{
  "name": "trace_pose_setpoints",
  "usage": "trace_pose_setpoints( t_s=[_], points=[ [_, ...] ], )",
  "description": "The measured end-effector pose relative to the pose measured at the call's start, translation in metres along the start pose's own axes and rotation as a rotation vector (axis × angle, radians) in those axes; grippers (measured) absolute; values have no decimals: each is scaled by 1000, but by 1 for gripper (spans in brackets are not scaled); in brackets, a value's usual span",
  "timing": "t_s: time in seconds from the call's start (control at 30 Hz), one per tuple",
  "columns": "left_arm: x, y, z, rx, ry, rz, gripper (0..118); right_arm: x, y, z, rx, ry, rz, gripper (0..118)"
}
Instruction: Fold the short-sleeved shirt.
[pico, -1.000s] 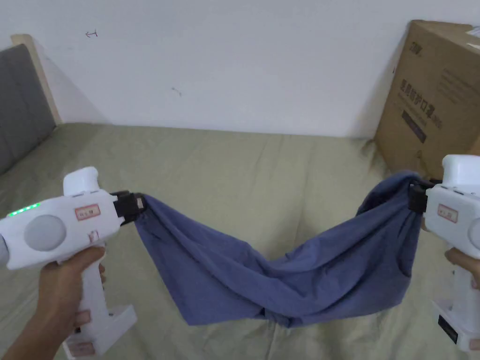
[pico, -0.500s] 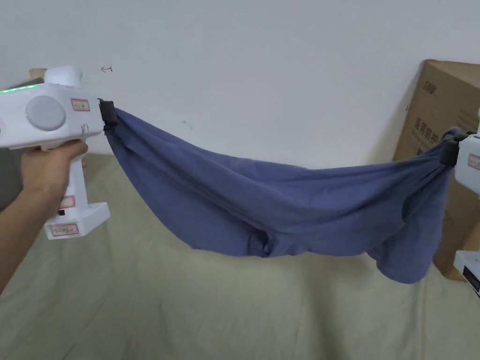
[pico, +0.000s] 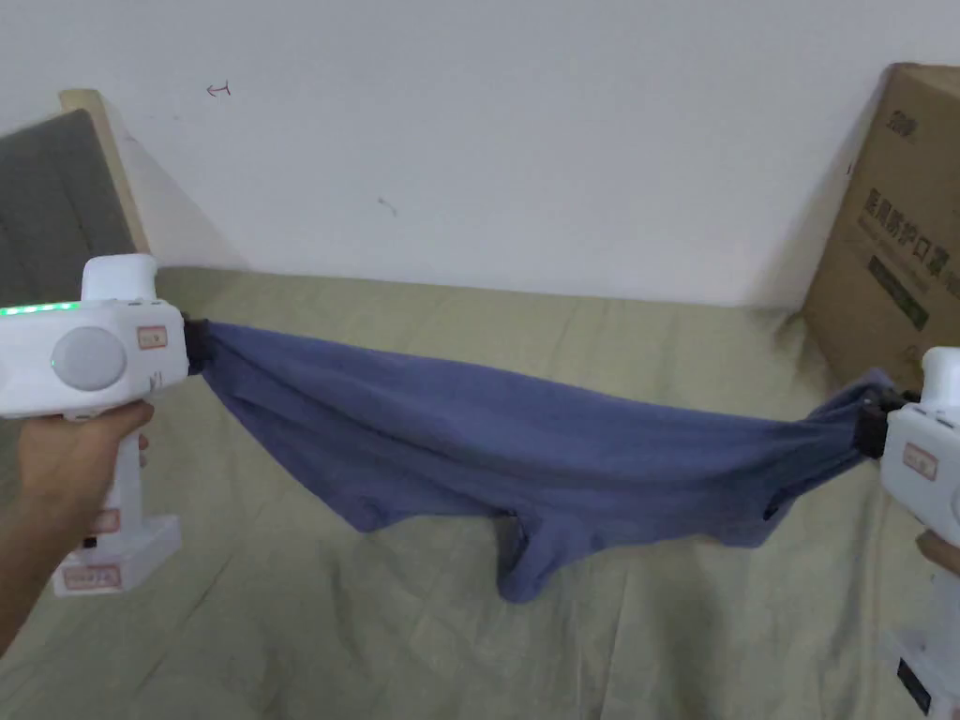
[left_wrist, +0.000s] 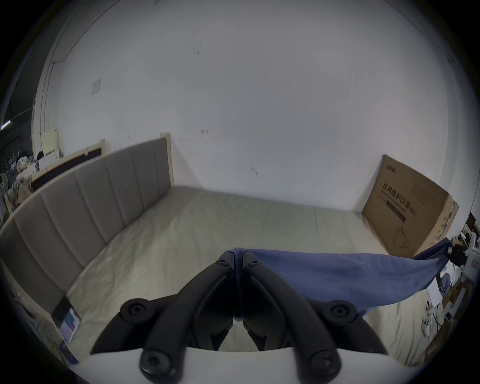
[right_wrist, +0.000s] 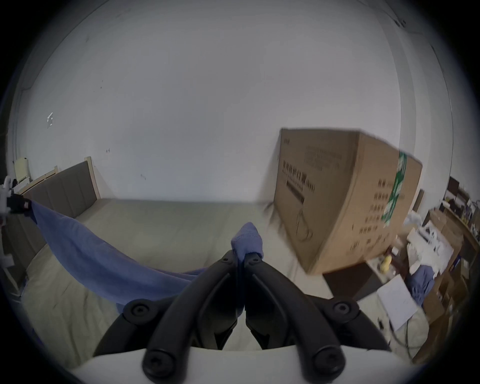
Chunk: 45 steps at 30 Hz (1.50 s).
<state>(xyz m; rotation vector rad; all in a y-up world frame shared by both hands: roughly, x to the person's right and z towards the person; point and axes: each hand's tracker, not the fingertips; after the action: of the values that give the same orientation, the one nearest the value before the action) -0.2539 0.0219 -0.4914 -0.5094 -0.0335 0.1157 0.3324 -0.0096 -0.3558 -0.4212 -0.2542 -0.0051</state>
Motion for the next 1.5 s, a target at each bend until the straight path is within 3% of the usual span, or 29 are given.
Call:
trace_pose_setpoints(
  t_s=[0.53, 0.67, 0.87, 1.03, 1.07, 1.1, 1.13, 1.17, 1.2, 1.23, 1.37, 1.5],
  points=[
    [-76, -248, 125, -336, 70, 52, 4, 14, -216, 132, -309, -13, -165, 3],
    [-94, -290, 119, -433, 109, 66, 4, 12, -256, 140, -421, -54, -191, 3],
    [-97, -327, 93, -589, 161, 47, 4, -4, -305, 129, -602, -103, -144, 3],
    [-89, -322, 89, -604, 184, 38, 7, -7, -306, 125, -580, -129, -113, 3],
    [-88, -317, 91, -605, 181, 41, 13, -8, -301, 127, -576, -133, -110, 10],
    [-87, -311, 95, -594, 172, 50, 31, -9, -292, 131, -566, -132, -109, 24],
    [-83, -306, 102, -564, 153, 60, 60, -8, -284, 134, -547, -130, -111, 51],
    [-77, -296, 108, -513, 114, 63, 76, -10, -272, 139, -495, -101, -122, 70],
    [-70, -285, 115, -461, 69, 67, 83, -11, -260, 144, -457, -76, -129, 91],
    [-63, -274, 120, -413, 38, 61, 86, -12, -248, 148, -417, -75, -129, 102],
    [-18, -226, 144, -213, -36, -13, 87, -21, -195, 169, -213, -71, -108, 103],
    [-33, -235, 130, -32, -112, -46, 87, -31, -152, 190, -45, -71, -88, 103]
  ],
)
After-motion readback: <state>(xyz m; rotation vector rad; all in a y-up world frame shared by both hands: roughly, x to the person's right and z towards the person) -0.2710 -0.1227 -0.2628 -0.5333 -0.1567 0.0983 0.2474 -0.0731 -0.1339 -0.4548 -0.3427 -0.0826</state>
